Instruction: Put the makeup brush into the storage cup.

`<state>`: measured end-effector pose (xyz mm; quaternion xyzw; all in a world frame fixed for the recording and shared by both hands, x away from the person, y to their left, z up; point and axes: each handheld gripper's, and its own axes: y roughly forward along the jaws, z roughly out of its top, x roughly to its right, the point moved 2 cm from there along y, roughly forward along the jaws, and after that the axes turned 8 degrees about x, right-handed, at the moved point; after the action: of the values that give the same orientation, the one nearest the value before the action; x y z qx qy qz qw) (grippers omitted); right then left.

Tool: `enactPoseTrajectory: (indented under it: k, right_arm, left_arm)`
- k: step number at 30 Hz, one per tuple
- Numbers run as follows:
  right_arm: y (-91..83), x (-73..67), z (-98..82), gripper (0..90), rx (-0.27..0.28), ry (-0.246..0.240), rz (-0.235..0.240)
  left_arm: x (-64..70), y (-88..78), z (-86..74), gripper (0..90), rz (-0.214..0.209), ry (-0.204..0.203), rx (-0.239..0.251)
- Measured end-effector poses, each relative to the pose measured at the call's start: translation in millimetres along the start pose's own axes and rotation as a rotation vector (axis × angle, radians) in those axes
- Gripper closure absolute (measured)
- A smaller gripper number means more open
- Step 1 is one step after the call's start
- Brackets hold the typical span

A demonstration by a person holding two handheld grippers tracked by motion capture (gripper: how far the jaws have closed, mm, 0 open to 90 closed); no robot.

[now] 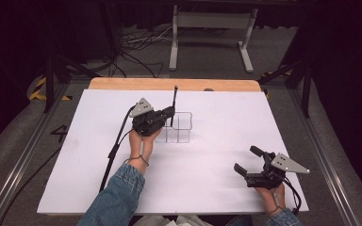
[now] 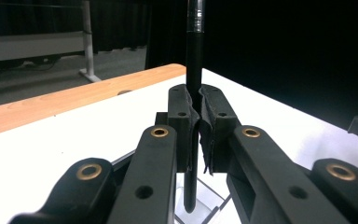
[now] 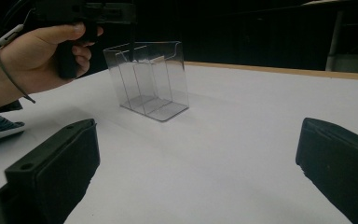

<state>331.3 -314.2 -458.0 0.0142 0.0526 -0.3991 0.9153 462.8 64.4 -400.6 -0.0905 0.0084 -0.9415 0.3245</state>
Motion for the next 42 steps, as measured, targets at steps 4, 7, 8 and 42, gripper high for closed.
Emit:
enactPoseTrajectory:
  k: [4, 7, 8, 42]
  right_arm:
    - [0.1, 0.0, -0.1, 0.0, -0.001, 0.000, 0.000]
    - [0.2, 0.2, -0.1, 0.0, -0.001, 0.002, 0.000]
    - [0.2, 0.2, -0.2, 0.0, -0.002, 0.002, 0.000]
    - [0.1, 0.3, 0.0, 0.0, 0.000, 0.001, -0.002]
  left_arm:
    - [-0.4, -0.2, -2.8, 83.5, 0.002, -0.002, -0.003]
    - [-0.9, -0.6, -6.6, 83.5, 0.003, -0.013, -0.006]
    - [-1.0, -0.8, -7.8, 83.5, 0.007, -0.017, -0.005]
    - [0.2, -7.9, -6.8, 31.3, -0.033, -0.005, 0.005]
